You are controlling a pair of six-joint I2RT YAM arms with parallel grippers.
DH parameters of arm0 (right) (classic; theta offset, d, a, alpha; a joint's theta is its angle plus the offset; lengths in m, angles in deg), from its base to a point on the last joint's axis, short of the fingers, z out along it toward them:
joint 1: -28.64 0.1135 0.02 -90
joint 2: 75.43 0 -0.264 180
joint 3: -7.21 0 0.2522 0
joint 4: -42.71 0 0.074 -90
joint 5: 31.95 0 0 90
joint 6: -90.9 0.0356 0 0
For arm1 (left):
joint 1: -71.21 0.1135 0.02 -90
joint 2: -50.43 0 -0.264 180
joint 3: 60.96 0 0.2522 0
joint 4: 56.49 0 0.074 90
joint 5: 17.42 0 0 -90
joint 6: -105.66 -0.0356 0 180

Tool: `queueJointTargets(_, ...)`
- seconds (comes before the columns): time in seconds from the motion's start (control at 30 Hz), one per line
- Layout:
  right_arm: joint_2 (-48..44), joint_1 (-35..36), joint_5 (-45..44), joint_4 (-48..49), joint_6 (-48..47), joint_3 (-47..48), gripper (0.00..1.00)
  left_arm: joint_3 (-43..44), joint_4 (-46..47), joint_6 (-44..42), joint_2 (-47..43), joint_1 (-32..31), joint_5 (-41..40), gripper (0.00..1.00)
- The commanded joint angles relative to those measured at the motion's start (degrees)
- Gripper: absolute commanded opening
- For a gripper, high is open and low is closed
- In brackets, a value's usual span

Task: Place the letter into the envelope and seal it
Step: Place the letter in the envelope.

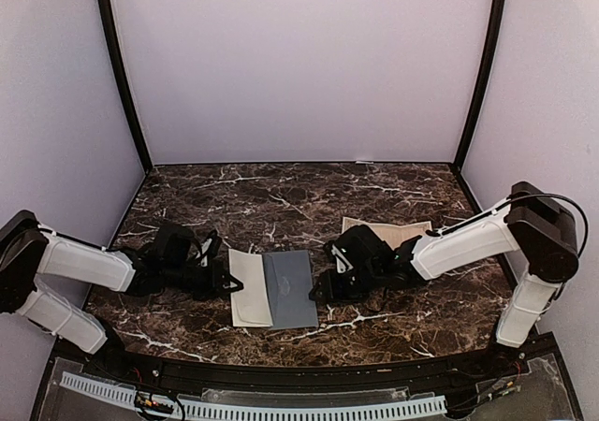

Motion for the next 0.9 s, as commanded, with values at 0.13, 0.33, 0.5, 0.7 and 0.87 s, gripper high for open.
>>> queueJointTargets(0.13,2.7,0.7,1.5,1.6,0.4,2.6,0.41,-0.3,0.3,-1.4,1.8,0.4,-1.0,0.00)
queueJointTargets(0.33,4.3,1.2,2.2,1.7,0.4,3.6,0.39,-0.2,1.2,-1.3,3.3,0.4,-1.3,0.00)
queueJointTargets(0.5,5.1,1.5,2.4,1.7,0.6,4.3,0.39,-0.2,2.0,-1.2,4.4,0.4,-1.2,0.00)
queueJointTargets(0.7,5.5,1.6,2.5,1.7,0.7,4.5,0.38,-0.3,2.9,-1.1,5.4,0.4,-1.0,0.00)
queueJointTargets(0.87,5.9,1.7,2.6,1.7,0.8,4.8,0.37,-0.9,4.7,0.4,6.2,0.4,-0.5,0.00)
